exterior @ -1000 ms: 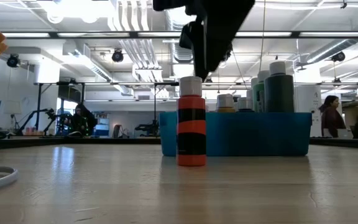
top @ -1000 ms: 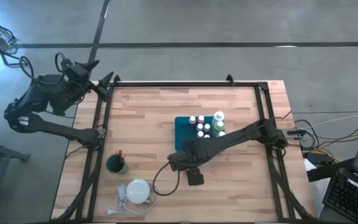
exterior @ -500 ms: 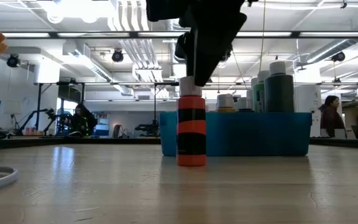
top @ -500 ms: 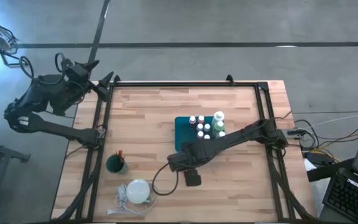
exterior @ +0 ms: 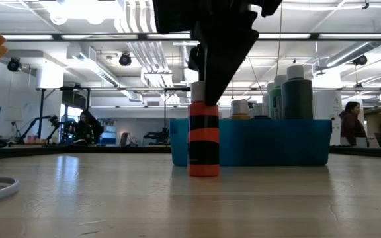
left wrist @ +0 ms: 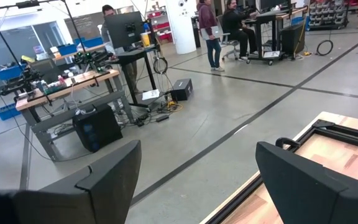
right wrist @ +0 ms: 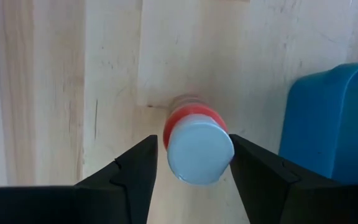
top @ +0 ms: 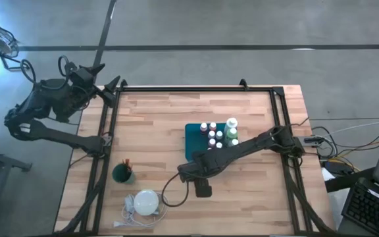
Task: Pick & Place Paint Supplies
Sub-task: Put the orange paint bottle into the blue bin
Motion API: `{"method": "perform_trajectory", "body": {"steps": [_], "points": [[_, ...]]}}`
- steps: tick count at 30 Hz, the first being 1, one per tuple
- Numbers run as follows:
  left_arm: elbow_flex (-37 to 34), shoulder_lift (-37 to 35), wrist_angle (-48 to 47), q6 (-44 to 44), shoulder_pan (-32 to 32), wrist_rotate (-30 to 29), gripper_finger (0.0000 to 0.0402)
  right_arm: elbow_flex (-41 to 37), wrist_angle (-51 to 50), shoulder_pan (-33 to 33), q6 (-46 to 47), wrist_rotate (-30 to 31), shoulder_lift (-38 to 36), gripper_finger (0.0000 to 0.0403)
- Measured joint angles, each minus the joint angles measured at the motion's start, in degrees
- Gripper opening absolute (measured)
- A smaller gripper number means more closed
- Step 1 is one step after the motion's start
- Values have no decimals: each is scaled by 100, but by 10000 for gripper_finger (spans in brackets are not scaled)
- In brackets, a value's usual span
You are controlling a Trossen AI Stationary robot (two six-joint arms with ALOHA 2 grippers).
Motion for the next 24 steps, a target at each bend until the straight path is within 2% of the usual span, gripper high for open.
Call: {"method": "perform_trajectory", "body": {"steps": [15,20,24], "points": [[-1,-1,0,0,1,-1,320,-49,241,-15,456,2,-2,195],[-2,-1,0,0,2,0,320,-49,236,-15,491,15,-2,167],[-2,-1,0,0,1,-1,320,-45,245,-12,522,38,-14,129]]}}
